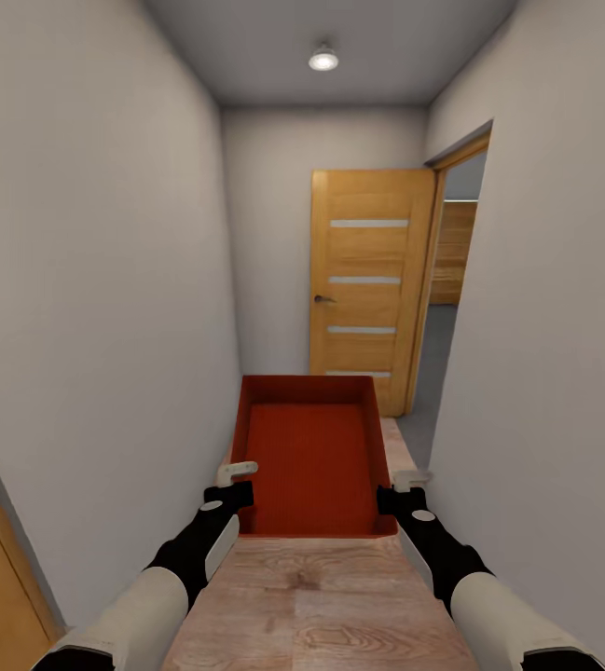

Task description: Move the two storage containers from the living room to the garage. In the garage, place one container on the floor and stack the other container on top of it (either order is fine).

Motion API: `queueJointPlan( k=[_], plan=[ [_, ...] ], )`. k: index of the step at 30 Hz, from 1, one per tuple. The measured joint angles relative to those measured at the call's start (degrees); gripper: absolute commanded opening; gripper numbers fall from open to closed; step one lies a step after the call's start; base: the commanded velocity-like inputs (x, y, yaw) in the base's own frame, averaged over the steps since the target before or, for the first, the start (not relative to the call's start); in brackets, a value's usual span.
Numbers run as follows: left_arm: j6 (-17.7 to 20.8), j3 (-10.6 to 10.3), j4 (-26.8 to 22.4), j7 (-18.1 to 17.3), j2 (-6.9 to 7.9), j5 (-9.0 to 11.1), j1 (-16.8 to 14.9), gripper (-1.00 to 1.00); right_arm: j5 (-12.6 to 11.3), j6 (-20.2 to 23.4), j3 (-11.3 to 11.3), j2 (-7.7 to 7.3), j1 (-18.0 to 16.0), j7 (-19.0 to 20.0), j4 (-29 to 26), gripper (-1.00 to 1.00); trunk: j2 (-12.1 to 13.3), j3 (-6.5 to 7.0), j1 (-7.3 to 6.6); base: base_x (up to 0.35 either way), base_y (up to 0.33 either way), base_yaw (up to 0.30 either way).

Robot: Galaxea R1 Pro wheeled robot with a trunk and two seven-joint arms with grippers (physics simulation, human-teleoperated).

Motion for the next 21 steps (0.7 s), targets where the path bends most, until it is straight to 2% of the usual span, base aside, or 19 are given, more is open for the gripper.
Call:
queueJointPlan(
  k=[21],
  plan=[
    [-0.01,0.0,0.0,0.0,0.01,0.02,0.0,-1.0,0.04,0.0,-0.04,0.02,0.0,-0.01,0.0,-1.0,0.0,0.0,0.0,0.323,0.0,0.0]
  ],
)
